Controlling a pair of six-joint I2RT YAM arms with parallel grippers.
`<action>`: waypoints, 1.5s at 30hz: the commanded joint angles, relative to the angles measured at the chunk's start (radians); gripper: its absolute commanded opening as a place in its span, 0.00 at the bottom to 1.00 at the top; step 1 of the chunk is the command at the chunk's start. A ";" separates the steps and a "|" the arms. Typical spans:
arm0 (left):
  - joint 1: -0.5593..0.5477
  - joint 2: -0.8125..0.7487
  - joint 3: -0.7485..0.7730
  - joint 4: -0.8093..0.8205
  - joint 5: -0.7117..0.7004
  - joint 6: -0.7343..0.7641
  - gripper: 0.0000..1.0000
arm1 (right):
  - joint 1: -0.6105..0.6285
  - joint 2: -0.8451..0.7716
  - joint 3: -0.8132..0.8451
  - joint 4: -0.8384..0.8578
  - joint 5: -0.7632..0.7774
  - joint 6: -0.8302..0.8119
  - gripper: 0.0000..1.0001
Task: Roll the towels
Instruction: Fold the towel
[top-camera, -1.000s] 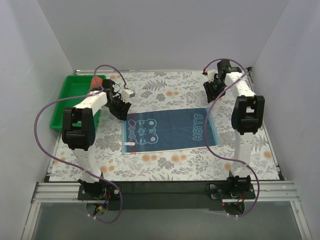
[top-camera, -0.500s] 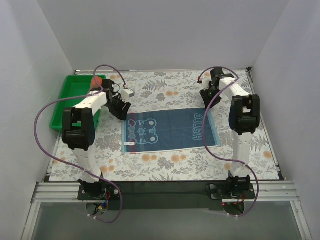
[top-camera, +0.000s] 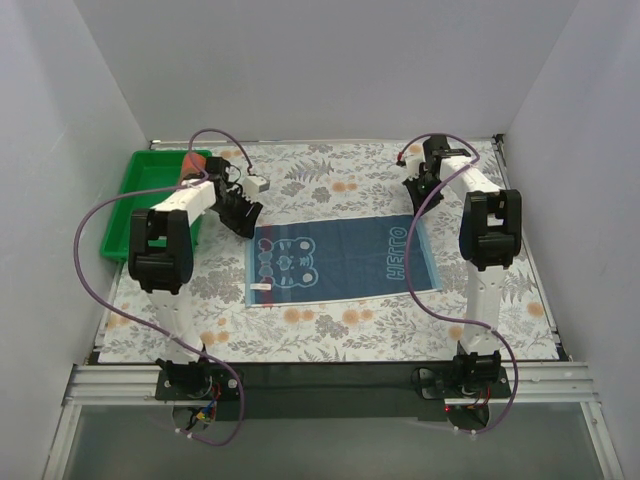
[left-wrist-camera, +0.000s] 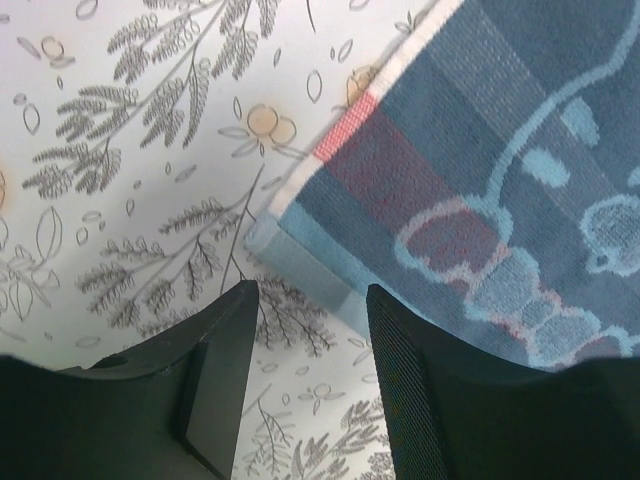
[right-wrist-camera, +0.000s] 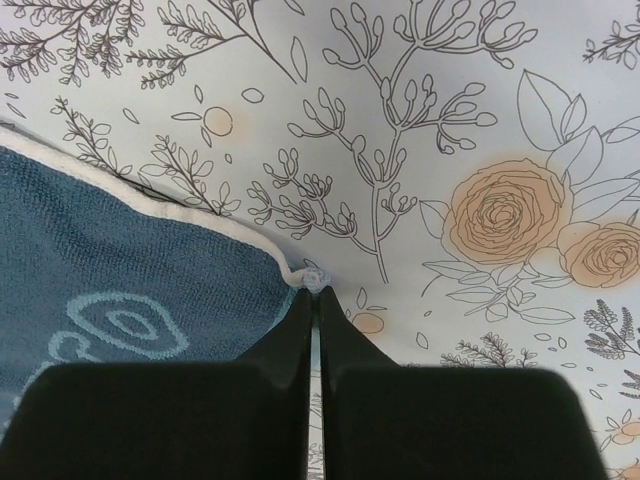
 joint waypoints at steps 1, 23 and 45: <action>0.008 0.023 0.066 0.010 0.056 -0.021 0.44 | 0.006 -0.026 -0.035 0.001 -0.051 0.004 0.01; 0.008 0.086 0.080 -0.019 0.084 -0.023 0.16 | 0.006 -0.037 -0.036 -0.003 -0.060 -0.001 0.01; 0.051 0.188 0.401 -0.051 0.126 -0.013 0.00 | -0.069 -0.106 0.073 -0.026 -0.172 -0.037 0.01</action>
